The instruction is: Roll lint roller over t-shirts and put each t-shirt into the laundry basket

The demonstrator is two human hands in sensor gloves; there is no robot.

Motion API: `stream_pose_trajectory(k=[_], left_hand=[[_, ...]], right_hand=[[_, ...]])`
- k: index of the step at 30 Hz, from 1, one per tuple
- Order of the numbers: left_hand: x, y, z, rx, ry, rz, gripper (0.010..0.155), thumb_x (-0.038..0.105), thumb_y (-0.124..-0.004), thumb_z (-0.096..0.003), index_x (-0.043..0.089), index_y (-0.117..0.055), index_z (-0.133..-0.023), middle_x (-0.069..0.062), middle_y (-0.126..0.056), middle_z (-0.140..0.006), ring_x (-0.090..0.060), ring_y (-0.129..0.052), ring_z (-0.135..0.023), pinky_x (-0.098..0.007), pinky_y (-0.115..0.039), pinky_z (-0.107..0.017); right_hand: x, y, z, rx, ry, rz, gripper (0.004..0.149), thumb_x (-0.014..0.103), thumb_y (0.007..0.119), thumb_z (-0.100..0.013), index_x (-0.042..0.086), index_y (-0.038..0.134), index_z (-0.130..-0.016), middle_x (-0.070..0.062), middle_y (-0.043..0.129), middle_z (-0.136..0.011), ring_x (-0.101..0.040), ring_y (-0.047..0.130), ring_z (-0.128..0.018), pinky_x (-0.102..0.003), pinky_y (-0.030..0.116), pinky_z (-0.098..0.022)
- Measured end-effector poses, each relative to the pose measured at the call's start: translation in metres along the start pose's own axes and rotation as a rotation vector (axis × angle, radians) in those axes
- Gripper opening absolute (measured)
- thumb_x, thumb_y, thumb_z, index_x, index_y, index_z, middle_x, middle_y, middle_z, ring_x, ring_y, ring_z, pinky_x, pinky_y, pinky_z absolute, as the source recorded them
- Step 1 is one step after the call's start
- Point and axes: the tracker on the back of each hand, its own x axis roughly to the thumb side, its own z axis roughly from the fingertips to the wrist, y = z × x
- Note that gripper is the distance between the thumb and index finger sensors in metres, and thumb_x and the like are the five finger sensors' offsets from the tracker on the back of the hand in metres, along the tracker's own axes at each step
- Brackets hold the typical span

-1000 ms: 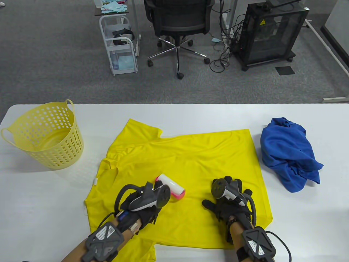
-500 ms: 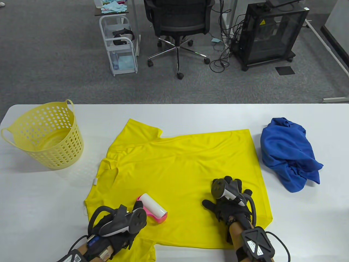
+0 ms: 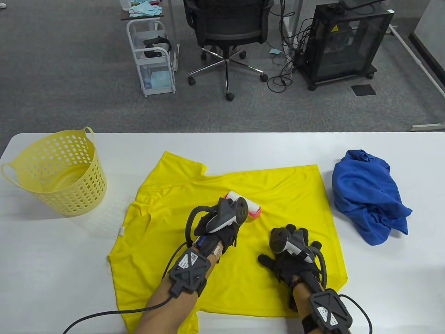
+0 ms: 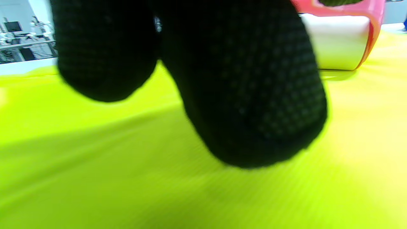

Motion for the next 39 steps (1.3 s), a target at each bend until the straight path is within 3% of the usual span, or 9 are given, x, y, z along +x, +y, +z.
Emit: stream_pose_trajectory(k=[6, 11, 19, 25, 27, 30, 33, 35, 39], left_hand=[[-0.007, -0.010, 0.014, -0.005, -0.039, -0.016, 0.069, 0.060, -0.055, -0.0484, 0.016, -0.042, -0.101, 0.008, -0.102, -0.045, 0.000, -0.113, -0.012, -0.032, -0.097, -0.017], [-0.046, -0.033, 0.070, 0.052, -0.174, -0.068, 0.070, 0.059, -0.056, -0.0479, 0.015, -0.043, -0.100, 0.008, -0.102, -0.043, 0.000, -0.113, -0.010, -0.032, -0.098, -0.016], [-0.107, -0.050, 0.154, -0.015, -0.242, -0.031, 0.070, 0.059, -0.057, -0.0489, 0.015, -0.043, -0.101, 0.007, -0.102, -0.044, -0.001, -0.114, -0.010, -0.032, -0.098, -0.016], [-0.122, -0.058, 0.165, 0.004, -0.262, 0.025, 0.071, 0.060, -0.056, -0.0486, 0.016, -0.040, -0.101, 0.009, -0.102, -0.046, 0.000, -0.114, -0.013, -0.031, -0.098, -0.018], [-0.123, -0.052, 0.160, -0.008, -0.271, 0.048, 0.071, 0.061, -0.057, -0.0484, 0.016, -0.040, -0.101, 0.010, -0.101, -0.048, 0.001, -0.114, -0.014, -0.031, -0.097, -0.020], [-0.127, -0.037, 0.150, 0.042, -0.279, 0.198, 0.074, 0.062, -0.060, -0.0479, 0.015, -0.039, -0.102, 0.012, -0.100, -0.047, 0.002, -0.110, -0.012, -0.031, -0.095, -0.023], [-0.123, -0.025, 0.138, 0.082, -0.272, 0.369, 0.075, 0.060, -0.060, -0.0482, 0.013, -0.037, -0.102, 0.012, -0.097, -0.052, 0.002, -0.107, -0.015, -0.032, -0.094, -0.026], [-0.107, -0.023, 0.130, 0.053, -0.326, 0.524, 0.077, 0.054, -0.061, -0.0491, 0.010, -0.026, -0.101, 0.006, -0.089, -0.066, -0.002, -0.104, -0.031, -0.038, -0.089, -0.038], [-0.069, -0.023, 0.136, 0.121, -0.514, 0.753, 0.078, 0.039, -0.065, -0.0499, 0.007, -0.015, -0.100, -0.008, -0.070, -0.088, -0.018, -0.095, -0.066, -0.050, -0.075, -0.057]], right_hand=[[0.000, 0.000, 0.000, 0.000, -0.001, -0.001, 0.088, 0.074, 0.036, -0.034, 0.032, -0.023, -0.085, -0.017, -0.035, -0.091, -0.049, -0.029, -0.082, -0.078, -0.005, -0.053], [0.000, 0.000, 0.000, -0.002, 0.002, 0.002, 0.088, 0.074, 0.036, -0.034, 0.032, -0.022, -0.085, -0.017, -0.034, -0.091, -0.050, -0.028, -0.082, -0.078, -0.005, -0.054], [0.003, -0.005, 0.004, -0.060, 0.017, 0.030, 0.088, 0.074, 0.039, -0.035, 0.030, -0.016, -0.089, -0.018, -0.026, -0.097, -0.051, -0.019, -0.088, -0.076, 0.001, -0.059], [0.025, -0.024, 0.034, -0.248, -0.036, 0.105, 0.087, 0.069, 0.049, -0.041, 0.025, 0.003, -0.100, -0.021, 0.004, -0.112, -0.051, 0.004, -0.100, -0.075, 0.011, -0.063], [0.040, -0.042, 0.064, -0.448, -0.103, 0.063, 0.084, 0.067, 0.052, -0.042, 0.020, 0.023, -0.104, -0.017, 0.040, -0.114, -0.048, 0.036, -0.104, -0.073, 0.025, -0.068], [0.056, -0.057, 0.107, -0.709, -0.280, -0.207, 0.069, 0.063, 0.055, -0.043, 0.015, 0.069, -0.090, -0.001, 0.096, -0.072, -0.032, 0.094, -0.071, -0.057, 0.063, -0.065], [0.072, -0.052, 0.125, -0.535, -0.484, -0.404, 0.062, 0.061, 0.055, -0.045, 0.017, 0.080, -0.081, 0.002, 0.102, -0.057, -0.027, 0.101, -0.055, -0.051, 0.073, -0.059], [0.084, -0.037, 0.125, -0.367, -0.548, -0.468, 0.070, 0.062, 0.052, -0.046, 0.012, 0.065, -0.094, -0.005, 0.095, -0.075, -0.033, 0.095, -0.070, -0.055, 0.068, -0.062], [0.089, -0.024, 0.116, -0.314, -0.530, -0.399, 0.082, 0.065, 0.050, -0.044, 0.008, 0.039, -0.102, -0.015, 0.077, -0.098, -0.042, 0.083, -0.086, -0.062, 0.062, -0.065]])
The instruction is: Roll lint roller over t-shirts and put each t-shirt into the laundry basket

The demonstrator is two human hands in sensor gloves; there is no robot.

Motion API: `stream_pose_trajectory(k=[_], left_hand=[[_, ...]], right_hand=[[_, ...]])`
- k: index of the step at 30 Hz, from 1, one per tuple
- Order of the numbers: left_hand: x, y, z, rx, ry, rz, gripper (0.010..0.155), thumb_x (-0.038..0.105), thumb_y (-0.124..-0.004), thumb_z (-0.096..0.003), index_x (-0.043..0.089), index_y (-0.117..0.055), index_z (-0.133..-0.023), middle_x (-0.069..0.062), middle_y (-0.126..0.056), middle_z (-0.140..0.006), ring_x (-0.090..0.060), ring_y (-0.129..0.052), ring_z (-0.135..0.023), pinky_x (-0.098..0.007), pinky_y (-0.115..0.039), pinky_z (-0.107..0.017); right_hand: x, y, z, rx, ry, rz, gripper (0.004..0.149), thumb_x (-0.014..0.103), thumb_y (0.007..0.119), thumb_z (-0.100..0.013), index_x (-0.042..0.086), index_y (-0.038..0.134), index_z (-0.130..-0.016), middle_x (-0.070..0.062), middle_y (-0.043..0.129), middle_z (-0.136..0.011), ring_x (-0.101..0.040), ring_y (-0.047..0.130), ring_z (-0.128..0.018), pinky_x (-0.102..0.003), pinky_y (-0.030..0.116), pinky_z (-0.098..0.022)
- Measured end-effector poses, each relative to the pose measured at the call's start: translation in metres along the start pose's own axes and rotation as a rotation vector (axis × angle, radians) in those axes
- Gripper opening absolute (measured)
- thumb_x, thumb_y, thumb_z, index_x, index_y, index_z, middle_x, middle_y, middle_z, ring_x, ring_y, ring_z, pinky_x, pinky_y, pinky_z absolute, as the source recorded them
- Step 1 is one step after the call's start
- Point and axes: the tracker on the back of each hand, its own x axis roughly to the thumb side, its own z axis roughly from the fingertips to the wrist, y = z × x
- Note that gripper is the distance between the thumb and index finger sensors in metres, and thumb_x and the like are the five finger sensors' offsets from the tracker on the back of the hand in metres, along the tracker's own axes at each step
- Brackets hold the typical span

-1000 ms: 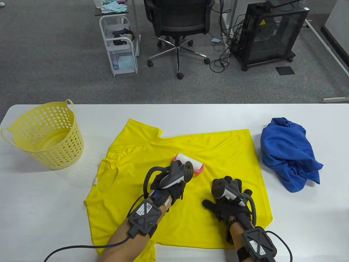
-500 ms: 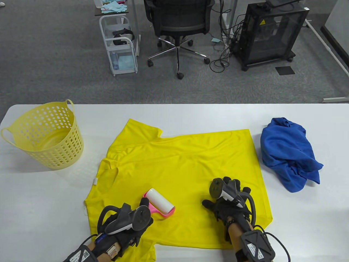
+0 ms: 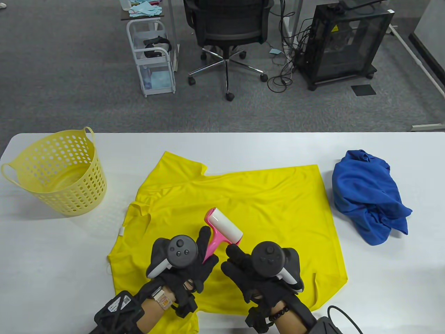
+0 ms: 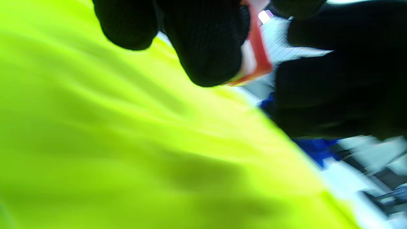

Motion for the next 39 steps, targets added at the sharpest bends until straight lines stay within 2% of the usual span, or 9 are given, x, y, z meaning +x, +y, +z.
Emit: stream_pose_trajectory(k=[3, 7, 9, 14, 18, 21, 24, 28, 39], left_hand=[[0.021, -0.021, 0.002, -0.112, -0.166, 0.034, 0.085, 0.039, -0.069, -0.0488, 0.011, -0.006, -0.099, -0.021, -0.046, -0.104, -0.039, -0.074, -0.085, -0.061, -0.059, -0.066], [0.019, -0.031, 0.010, -0.297, -0.283, 0.102, 0.108, 0.060, -0.065, -0.0474, 0.003, 0.018, -0.085, -0.029, -0.011, -0.106, -0.057, -0.030, -0.098, -0.068, -0.039, -0.071], [0.011, -0.022, 0.011, -0.269, -0.283, 0.248, 0.102, 0.058, -0.068, -0.0472, 0.009, 0.010, -0.091, -0.025, -0.017, -0.109, -0.056, -0.028, -0.097, -0.069, -0.033, -0.071], [-0.007, 0.017, 0.008, -0.014, -0.209, 0.241, 0.071, 0.055, -0.064, -0.0478, 0.015, -0.043, -0.103, -0.012, -0.079, -0.098, -0.043, -0.082, -0.086, -0.063, -0.062, -0.065], [-0.040, 0.038, 0.014, 0.172, -0.063, -0.341, 0.071, 0.057, -0.067, -0.0459, 0.015, -0.055, -0.101, -0.014, -0.081, -0.096, -0.046, -0.084, -0.084, -0.065, -0.063, -0.063], [-0.085, 0.029, 0.016, -0.305, 0.314, -0.889, 0.092, 0.079, -0.049, -0.0398, 0.023, -0.020, -0.108, -0.019, -0.027, -0.115, -0.061, -0.024, -0.102, -0.075, -0.037, -0.068], [-0.111, 0.017, 0.034, -0.644, 0.485, -0.768, 0.094, 0.077, -0.043, -0.0397, 0.023, -0.002, -0.105, -0.016, -0.008, -0.115, -0.060, -0.008, -0.102, -0.076, -0.021, -0.070], [-0.105, 0.017, 0.054, -0.405, 0.356, -0.684, 0.089, 0.071, -0.057, -0.0391, 0.022, -0.026, -0.107, -0.019, -0.027, -0.115, -0.061, -0.032, -0.101, -0.074, -0.038, -0.070], [-0.095, 0.013, 0.062, -0.560, 0.384, -0.751, 0.100, 0.076, -0.061, -0.0354, 0.022, -0.017, -0.107, -0.021, -0.020, -0.114, -0.059, -0.034, -0.100, -0.070, -0.047, -0.071]], right_hand=[[-0.006, 0.005, -0.001, 0.068, 0.008, -0.201, 0.095, 0.066, 0.050, -0.045, -0.006, 0.014, -0.096, -0.029, 0.048, -0.107, -0.048, 0.071, -0.093, -0.064, 0.058, -0.067], [-0.017, 0.007, -0.005, 0.229, -0.015, -0.539, 0.098, 0.058, 0.066, -0.047, 0.008, -0.001, -0.098, -0.034, 0.017, -0.107, -0.053, 0.060, -0.096, -0.063, 0.063, -0.066], [-0.022, 0.004, -0.007, 0.269, -0.026, -0.606, 0.094, 0.045, 0.072, -0.050, 0.008, 0.000, -0.097, -0.034, 0.017, -0.107, -0.035, 0.082, -0.086, -0.053, 0.075, -0.062], [-0.031, -0.013, -0.007, -0.042, 0.027, -0.348, 0.072, 0.032, 0.077, -0.051, 0.011, 0.030, -0.102, -0.017, 0.061, -0.100, -0.014, 0.096, -0.059, -0.039, 0.085, -0.049], [-0.044, -0.048, 0.002, -0.369, 0.054, -0.051, 0.070, 0.035, 0.078, -0.048, 0.010, 0.039, -0.101, -0.011, 0.077, -0.082, -0.005, 0.098, -0.034, -0.030, 0.089, -0.029], [-0.062, -0.078, 0.015, -0.466, 0.153, 0.131, 0.066, 0.043, 0.076, -0.049, 0.013, 0.047, -0.101, -0.008, 0.087, -0.068, -0.004, 0.098, -0.022, -0.027, 0.089, -0.019], [-0.079, -0.098, 0.024, -0.416, 0.297, 0.173, 0.065, 0.046, 0.075, -0.050, 0.021, 0.047, -0.103, -0.008, 0.090, -0.062, -0.003, 0.098, -0.017, -0.026, 0.089, -0.015], [-0.096, -0.111, 0.032, -0.239, 0.438, 0.193, 0.063, 0.047, 0.073, -0.052, 0.027, 0.046, -0.105, -0.007, 0.091, -0.063, -0.002, 0.098, -0.018, -0.025, 0.089, -0.016], [-0.127, -0.106, 0.032, -0.149, 0.621, 0.166, 0.062, 0.048, 0.073, -0.050, 0.030, 0.050, -0.104, -0.008, 0.095, -0.059, -0.004, 0.099, -0.015, -0.027, 0.090, -0.014]])
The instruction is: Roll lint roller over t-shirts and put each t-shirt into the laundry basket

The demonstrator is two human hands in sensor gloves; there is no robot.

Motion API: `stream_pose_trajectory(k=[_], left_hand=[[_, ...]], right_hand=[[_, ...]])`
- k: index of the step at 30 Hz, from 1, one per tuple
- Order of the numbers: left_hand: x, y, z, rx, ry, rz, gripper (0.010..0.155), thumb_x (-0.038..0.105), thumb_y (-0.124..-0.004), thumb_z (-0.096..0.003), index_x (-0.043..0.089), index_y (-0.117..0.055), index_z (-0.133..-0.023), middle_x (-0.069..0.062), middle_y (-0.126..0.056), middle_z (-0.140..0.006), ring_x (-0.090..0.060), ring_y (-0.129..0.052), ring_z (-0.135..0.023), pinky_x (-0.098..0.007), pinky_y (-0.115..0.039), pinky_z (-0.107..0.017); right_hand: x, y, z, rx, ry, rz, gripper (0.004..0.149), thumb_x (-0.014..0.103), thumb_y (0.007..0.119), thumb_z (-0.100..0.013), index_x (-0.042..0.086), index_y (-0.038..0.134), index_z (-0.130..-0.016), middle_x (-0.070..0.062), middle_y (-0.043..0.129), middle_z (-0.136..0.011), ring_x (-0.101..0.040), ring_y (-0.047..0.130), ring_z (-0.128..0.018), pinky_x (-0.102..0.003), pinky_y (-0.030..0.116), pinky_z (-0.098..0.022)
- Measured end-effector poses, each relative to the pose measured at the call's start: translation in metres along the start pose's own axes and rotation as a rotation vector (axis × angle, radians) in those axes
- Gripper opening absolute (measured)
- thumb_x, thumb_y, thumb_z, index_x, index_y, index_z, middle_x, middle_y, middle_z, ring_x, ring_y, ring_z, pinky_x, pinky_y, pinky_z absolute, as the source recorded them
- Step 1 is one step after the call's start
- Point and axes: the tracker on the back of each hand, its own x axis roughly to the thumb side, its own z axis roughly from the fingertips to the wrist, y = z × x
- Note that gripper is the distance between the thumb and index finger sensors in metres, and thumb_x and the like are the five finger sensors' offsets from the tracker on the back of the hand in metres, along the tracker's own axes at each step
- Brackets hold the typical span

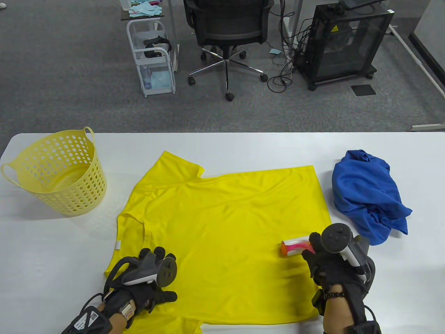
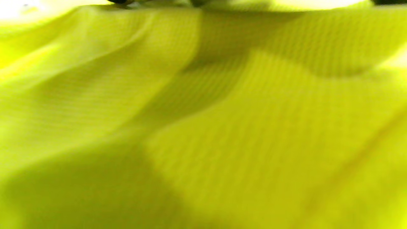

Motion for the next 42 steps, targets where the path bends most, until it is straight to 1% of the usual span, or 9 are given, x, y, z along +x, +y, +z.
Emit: stream_pose_trajectory(k=[4, 7, 11, 17, 21, 31, 35, 38, 42], left_hand=[[0.003, 0.003, 0.000, 0.012, 0.013, -0.056, 0.100, 0.078, -0.060, -0.0345, 0.022, -0.019, -0.107, -0.021, -0.025, -0.115, -0.058, -0.041, -0.100, -0.069, -0.053, -0.071], [0.005, 0.004, 0.000, 0.018, 0.021, -0.089, 0.101, 0.078, -0.059, -0.0336, 0.022, -0.021, -0.108, -0.021, -0.028, -0.115, -0.057, -0.046, -0.099, -0.068, -0.056, -0.070], [0.005, 0.004, 0.001, 0.016, 0.022, -0.082, 0.101, 0.079, -0.058, -0.0332, 0.023, -0.020, -0.107, -0.020, -0.027, -0.115, -0.056, -0.045, -0.099, -0.067, -0.056, -0.070], [0.005, 0.004, 0.002, 0.008, 0.029, -0.071, 0.100, 0.079, -0.057, -0.0335, 0.023, -0.018, -0.107, -0.020, -0.025, -0.115, -0.056, -0.043, -0.099, -0.068, -0.054, -0.071], [0.005, 0.004, 0.002, 0.010, 0.030, -0.075, 0.100, 0.079, -0.056, -0.0336, 0.023, -0.018, -0.107, -0.020, -0.025, -0.115, -0.056, -0.043, -0.100, -0.068, -0.054, -0.071], [0.005, 0.004, 0.002, 0.014, 0.036, -0.093, 0.100, 0.079, -0.055, -0.0338, 0.023, -0.019, -0.107, -0.021, -0.027, -0.115, -0.056, -0.046, -0.099, -0.067, -0.057, -0.070], [0.005, 0.004, 0.002, 0.017, 0.036, -0.100, 0.100, 0.079, -0.055, -0.0339, 0.022, -0.019, -0.107, -0.021, -0.029, -0.114, -0.056, -0.047, -0.099, -0.067, -0.057, -0.069], [0.006, 0.004, 0.002, 0.018, 0.034, -0.101, 0.100, 0.079, -0.055, -0.0339, 0.022, -0.019, -0.107, -0.021, -0.029, -0.114, -0.056, -0.047, -0.099, -0.067, -0.058, -0.069], [0.006, 0.004, 0.002, 0.021, 0.035, -0.108, 0.099, 0.079, -0.055, -0.0340, 0.021, -0.020, -0.107, -0.022, -0.030, -0.114, -0.056, -0.048, -0.098, -0.067, -0.058, -0.069]], right_hand=[[0.013, 0.014, -0.023, -0.018, 0.037, 0.016, 0.063, 0.050, 0.069, -0.052, 0.033, 0.040, -0.106, -0.004, 0.092, -0.057, -0.004, 0.096, -0.015, -0.027, 0.088, -0.014], [0.027, 0.019, -0.043, -0.060, 0.067, 0.025, 0.064, 0.051, 0.068, -0.052, 0.034, 0.039, -0.105, -0.002, 0.092, -0.054, -0.003, 0.095, -0.013, -0.027, 0.087, -0.012], [0.049, 0.022, -0.069, -0.097, 0.113, 0.065, 0.065, 0.051, 0.068, -0.051, 0.035, 0.036, -0.105, 0.000, 0.091, -0.052, -0.004, 0.095, -0.011, -0.027, 0.087, -0.011], [0.061, 0.021, -0.077, -0.063, 0.187, 0.092, 0.066, 0.052, 0.066, -0.051, 0.035, 0.033, -0.105, 0.000, 0.091, -0.052, -0.005, 0.095, -0.012, -0.028, 0.087, -0.012], [0.058, 0.019, -0.062, -0.029, 0.164, 0.169, 0.066, 0.052, 0.066, -0.051, 0.034, 0.033, -0.105, 0.000, 0.091, -0.052, -0.005, 0.096, -0.012, -0.028, 0.087, -0.012], [0.023, 0.009, 0.015, 0.111, 0.058, 0.393, 0.066, 0.053, 0.067, -0.051, 0.032, 0.037, -0.105, -0.001, 0.093, -0.050, -0.006, 0.098, -0.011, -0.029, 0.088, -0.012], [0.015, 0.002, 0.041, 0.152, 0.048, 0.469, 0.065, 0.052, 0.071, -0.049, 0.030, 0.047, -0.105, -0.001, 0.097, -0.045, -0.006, 0.099, -0.006, -0.029, 0.089, -0.008], [0.014, -0.002, 0.044, 0.175, 0.047, 0.477, 0.065, 0.052, 0.074, -0.047, 0.029, 0.053, -0.104, -0.001, 0.100, -0.041, -0.005, 0.099, -0.003, -0.029, 0.090, -0.006], [0.023, -0.003, 0.029, 0.142, 0.059, 0.461, 0.064, 0.052, 0.074, -0.047, 0.029, 0.054, -0.104, 0.000, 0.099, -0.041, -0.005, 0.099, -0.003, -0.029, 0.090, -0.006]])
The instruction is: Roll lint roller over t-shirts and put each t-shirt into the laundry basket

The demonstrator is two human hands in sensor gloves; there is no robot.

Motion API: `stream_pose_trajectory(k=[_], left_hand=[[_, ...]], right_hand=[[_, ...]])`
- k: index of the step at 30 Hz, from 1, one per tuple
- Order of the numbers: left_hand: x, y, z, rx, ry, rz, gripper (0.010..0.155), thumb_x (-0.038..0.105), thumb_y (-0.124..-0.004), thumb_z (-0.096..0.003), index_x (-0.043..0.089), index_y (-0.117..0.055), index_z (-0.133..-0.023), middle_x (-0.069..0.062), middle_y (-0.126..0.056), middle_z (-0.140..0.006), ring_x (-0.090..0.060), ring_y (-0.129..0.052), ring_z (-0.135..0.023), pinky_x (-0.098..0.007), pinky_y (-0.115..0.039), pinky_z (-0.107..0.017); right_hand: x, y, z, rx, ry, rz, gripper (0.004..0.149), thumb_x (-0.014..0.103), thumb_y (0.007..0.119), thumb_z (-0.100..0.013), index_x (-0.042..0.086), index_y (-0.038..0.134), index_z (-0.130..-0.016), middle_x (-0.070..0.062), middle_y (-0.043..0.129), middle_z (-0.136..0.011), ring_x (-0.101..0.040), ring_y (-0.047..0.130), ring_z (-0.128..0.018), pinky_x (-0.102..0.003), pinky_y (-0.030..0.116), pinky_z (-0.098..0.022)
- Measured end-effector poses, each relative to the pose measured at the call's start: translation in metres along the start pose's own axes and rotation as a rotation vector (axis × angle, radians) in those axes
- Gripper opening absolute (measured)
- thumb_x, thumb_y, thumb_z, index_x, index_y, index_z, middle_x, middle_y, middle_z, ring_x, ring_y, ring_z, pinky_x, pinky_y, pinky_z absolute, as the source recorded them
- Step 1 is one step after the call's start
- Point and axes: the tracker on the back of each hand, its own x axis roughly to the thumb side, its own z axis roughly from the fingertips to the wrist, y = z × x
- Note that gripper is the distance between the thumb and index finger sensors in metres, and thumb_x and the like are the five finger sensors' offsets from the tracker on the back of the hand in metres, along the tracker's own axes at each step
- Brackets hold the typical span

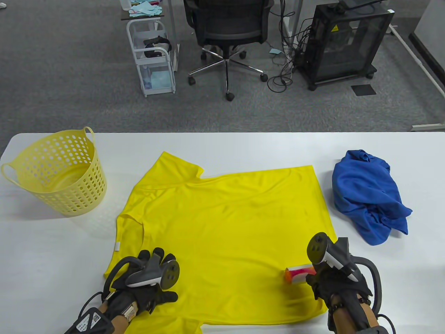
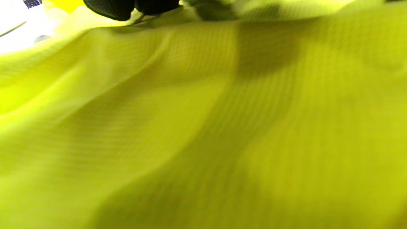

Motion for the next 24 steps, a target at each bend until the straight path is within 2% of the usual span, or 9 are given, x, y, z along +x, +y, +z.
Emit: stream_pose_trajectory(k=[4, 9, 14, 19, 24], left_hand=[[0.000, 0.000, 0.000, 0.001, -0.001, -0.001, 0.099, 0.079, -0.055, -0.0340, 0.021, -0.020, -0.107, -0.022, -0.030, -0.114, -0.056, -0.048, -0.098, -0.067, -0.058, -0.069], [0.001, 0.000, 0.000, 0.003, -0.004, -0.004, 0.099, 0.078, -0.054, -0.0340, 0.021, -0.020, -0.107, -0.023, -0.030, -0.114, -0.057, -0.048, -0.098, -0.066, -0.058, -0.069], [0.001, 0.000, 0.000, 0.005, -0.006, -0.006, 0.099, 0.079, -0.054, -0.0339, 0.021, -0.020, -0.107, -0.023, -0.030, -0.114, -0.057, -0.049, -0.098, -0.066, -0.058, -0.069], [0.001, 0.000, 0.000, 0.006, -0.007, -0.009, 0.099, 0.078, -0.054, -0.0340, 0.021, -0.021, -0.107, -0.023, -0.031, -0.114, -0.057, -0.049, -0.097, -0.066, -0.059, -0.069], [0.001, 0.000, 0.000, 0.005, -0.007, -0.013, 0.099, 0.078, -0.054, -0.0339, 0.021, -0.021, -0.107, -0.023, -0.031, -0.114, -0.057, -0.050, -0.097, -0.066, -0.059, -0.069]], right_hand=[[0.021, -0.012, -0.031, -0.064, 0.039, -0.020, 0.065, 0.053, 0.072, -0.049, 0.029, 0.049, -0.105, 0.000, 0.098, -0.043, -0.005, 0.098, -0.005, -0.029, 0.090, -0.007], [0.044, -0.031, -0.079, -0.079, 0.103, -0.127, 0.066, 0.053, 0.070, -0.049, 0.030, 0.043, -0.105, 0.001, 0.096, -0.045, -0.005, 0.098, -0.007, -0.029, 0.089, -0.009], [0.061, -0.044, -0.115, -0.089, 0.152, -0.195, 0.067, 0.053, 0.069, -0.050, 0.031, 0.039, -0.105, 0.001, 0.095, -0.047, -0.006, 0.098, -0.009, -0.030, 0.089, -0.011], [0.072, -0.052, -0.133, -0.110, 0.178, -0.173, 0.067, 0.054, 0.068, -0.050, 0.030, 0.038, -0.105, 0.001, 0.095, -0.048, -0.006, 0.099, -0.010, -0.030, 0.089, -0.012], [0.072, -0.052, -0.133, -0.088, 0.188, -0.201, 0.067, 0.054, 0.068, -0.050, 0.030, 0.037, -0.105, 0.001, 0.095, -0.048, -0.006, 0.099, -0.011, -0.031, 0.089, -0.013]])
